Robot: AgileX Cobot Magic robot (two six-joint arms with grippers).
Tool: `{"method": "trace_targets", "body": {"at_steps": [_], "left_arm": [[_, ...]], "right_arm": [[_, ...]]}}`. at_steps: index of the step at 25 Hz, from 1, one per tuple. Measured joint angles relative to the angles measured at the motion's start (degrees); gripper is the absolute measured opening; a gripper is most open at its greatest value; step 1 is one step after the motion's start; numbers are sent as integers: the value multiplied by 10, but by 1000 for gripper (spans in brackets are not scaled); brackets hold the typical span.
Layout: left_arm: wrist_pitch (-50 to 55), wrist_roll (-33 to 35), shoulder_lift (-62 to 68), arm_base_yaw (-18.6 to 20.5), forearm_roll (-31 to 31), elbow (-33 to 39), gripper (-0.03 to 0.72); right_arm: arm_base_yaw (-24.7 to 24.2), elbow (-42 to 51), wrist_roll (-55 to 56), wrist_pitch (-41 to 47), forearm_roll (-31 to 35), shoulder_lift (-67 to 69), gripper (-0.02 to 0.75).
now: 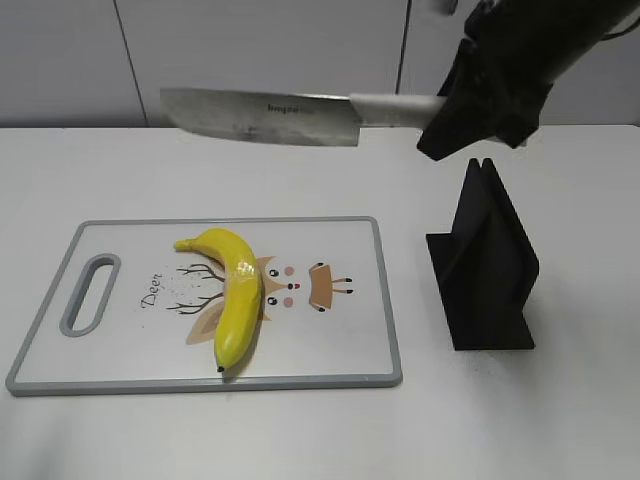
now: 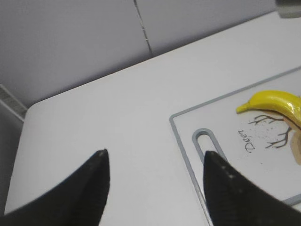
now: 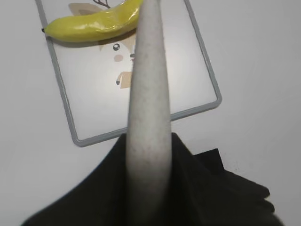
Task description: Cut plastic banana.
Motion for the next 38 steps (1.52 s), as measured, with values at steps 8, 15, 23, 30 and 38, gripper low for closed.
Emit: {"method": "trace_targets", "body": {"at_steps": [8, 15, 23, 30, 38], "left_arm": [[46, 206, 275, -81, -23, -170, 588], [140, 285, 482, -169, -12, -321, 588], [165, 289, 601, -210, 11, -403, 580], [168, 289, 642, -213, 15, -403, 560], [159, 292, 646, -213, 18, -403, 114]], "right_arm": [[46, -31, -66, 2, -33, 76, 163], [55, -96, -74, 17, -31, 132, 163], [55, -99, -95, 16, -19, 134, 163], [56, -99, -95, 14, 24, 134, 163], [56, -100, -97, 8, 25, 135, 163]]}}
